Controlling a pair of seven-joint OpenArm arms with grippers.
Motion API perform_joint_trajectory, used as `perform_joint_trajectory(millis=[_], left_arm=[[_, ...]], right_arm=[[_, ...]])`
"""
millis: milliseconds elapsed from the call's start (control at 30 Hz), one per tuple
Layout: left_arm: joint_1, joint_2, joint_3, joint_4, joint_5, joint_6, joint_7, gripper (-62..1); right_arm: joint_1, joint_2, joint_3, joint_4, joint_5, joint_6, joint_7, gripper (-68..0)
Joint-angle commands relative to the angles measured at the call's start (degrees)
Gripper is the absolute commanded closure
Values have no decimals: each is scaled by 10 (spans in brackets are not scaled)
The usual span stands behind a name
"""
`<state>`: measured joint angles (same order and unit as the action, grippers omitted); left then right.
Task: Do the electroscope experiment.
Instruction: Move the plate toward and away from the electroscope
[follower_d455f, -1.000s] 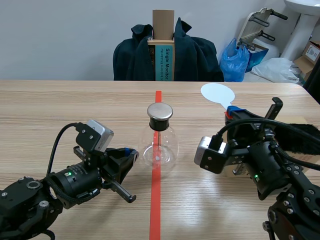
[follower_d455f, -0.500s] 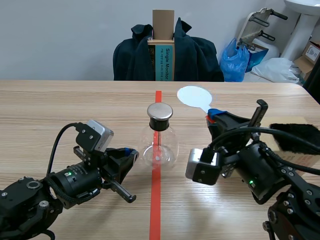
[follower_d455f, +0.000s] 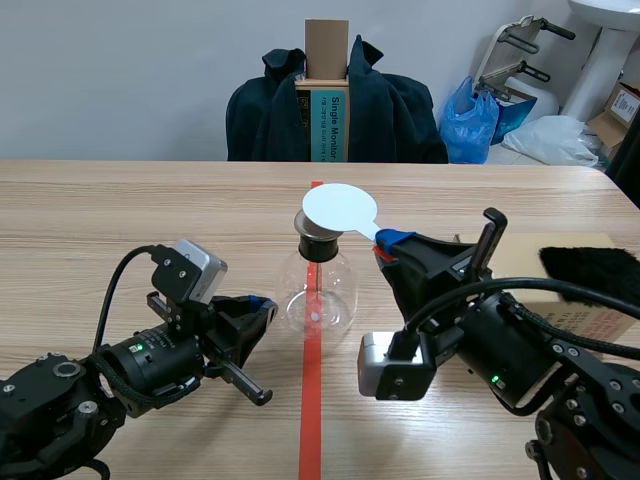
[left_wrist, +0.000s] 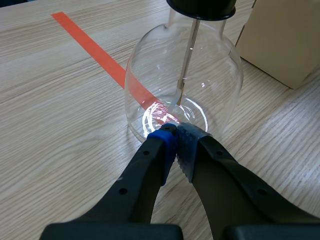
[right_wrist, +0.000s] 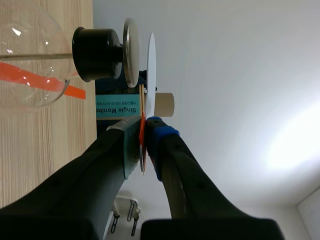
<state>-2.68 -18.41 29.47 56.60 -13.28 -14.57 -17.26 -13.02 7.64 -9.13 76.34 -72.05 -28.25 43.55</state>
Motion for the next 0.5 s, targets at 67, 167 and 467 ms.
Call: perform_joint_trajectory(millis=[67, 167, 467], left_arm=[[-2, 2, -5, 14, -4, 1, -10, -16], [-2, 2, -5, 14, -4, 1, -10, -16], [-2, 2, -5, 14, -4, 1, -10, -16]], right_arm=[[10, 6, 0, 9, 5, -6, 17, -8], [10, 6, 0, 9, 5, -6, 28, -8], [10, 6, 0, 9, 5, -6, 34, -8]])
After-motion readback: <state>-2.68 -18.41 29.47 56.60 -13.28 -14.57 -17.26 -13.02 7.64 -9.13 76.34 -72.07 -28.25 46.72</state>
